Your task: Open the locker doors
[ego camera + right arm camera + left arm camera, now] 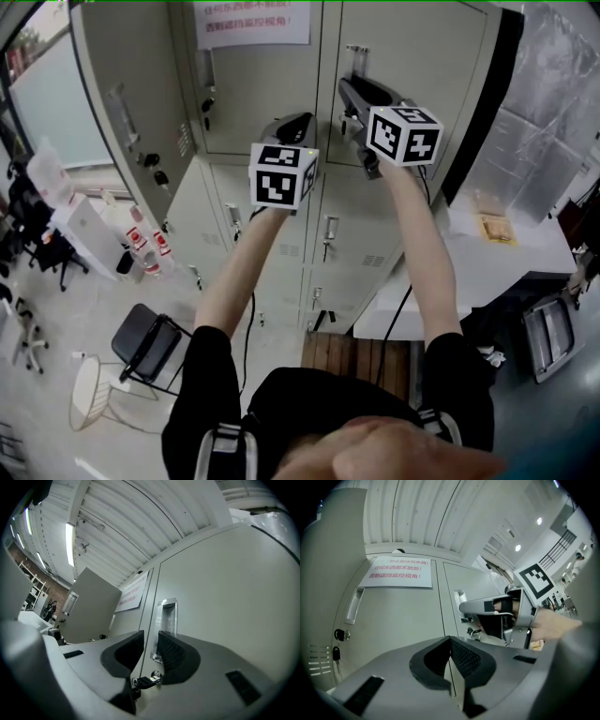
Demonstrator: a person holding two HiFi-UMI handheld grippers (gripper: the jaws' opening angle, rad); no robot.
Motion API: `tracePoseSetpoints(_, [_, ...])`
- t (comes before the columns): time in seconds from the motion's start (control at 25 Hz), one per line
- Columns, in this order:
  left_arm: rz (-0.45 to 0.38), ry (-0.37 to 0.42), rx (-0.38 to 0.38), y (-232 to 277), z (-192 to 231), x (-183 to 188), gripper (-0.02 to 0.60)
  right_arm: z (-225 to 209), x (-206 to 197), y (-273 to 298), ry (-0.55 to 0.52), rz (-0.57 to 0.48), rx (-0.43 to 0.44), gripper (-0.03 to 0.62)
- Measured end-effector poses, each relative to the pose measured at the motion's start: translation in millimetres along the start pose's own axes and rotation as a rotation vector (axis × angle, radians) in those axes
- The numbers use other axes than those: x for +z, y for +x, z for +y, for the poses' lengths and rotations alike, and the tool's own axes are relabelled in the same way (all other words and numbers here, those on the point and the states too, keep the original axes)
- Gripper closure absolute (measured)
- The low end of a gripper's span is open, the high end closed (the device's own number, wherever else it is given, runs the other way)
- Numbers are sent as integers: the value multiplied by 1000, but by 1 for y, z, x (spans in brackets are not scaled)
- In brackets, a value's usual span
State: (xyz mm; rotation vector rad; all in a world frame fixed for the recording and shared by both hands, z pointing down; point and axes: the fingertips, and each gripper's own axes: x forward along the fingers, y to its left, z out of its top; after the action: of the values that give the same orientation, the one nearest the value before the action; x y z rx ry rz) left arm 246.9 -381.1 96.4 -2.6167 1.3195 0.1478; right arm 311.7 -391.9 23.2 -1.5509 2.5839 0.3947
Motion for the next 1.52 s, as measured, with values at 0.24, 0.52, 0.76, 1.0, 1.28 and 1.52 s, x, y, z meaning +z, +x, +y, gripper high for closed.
tracePoseSetpoints(0.24, [1, 4, -13, -2, -7, 1, 572, 5, 3, -6, 2, -7, 25, 488])
tracePoseSetpoints(0.52, [9, -6, -27, -10, -18, -1, 572, 20, 11, -26, 7, -30, 62, 488])
tracePoseSetpoints(0.76, [15, 3, -49, -20, -38, 4, 572, 35, 22, -53, 32, -62, 90, 488])
tracePoseSetpoints(1.0, [11, 10, -66, -32, -57, 12, 572, 46, 31, -82, 68, -85, 116, 488])
tracePoseSetpoints(1.28, [21, 21, -96, -43, -84, 9, 572, 53, 41, -119, 98, -115, 122, 487])
tracePoseSetpoints(1.52, [10, 23, -133, -54, -107, 14, 572, 57, 48, -148, 110, -133, 107, 488])
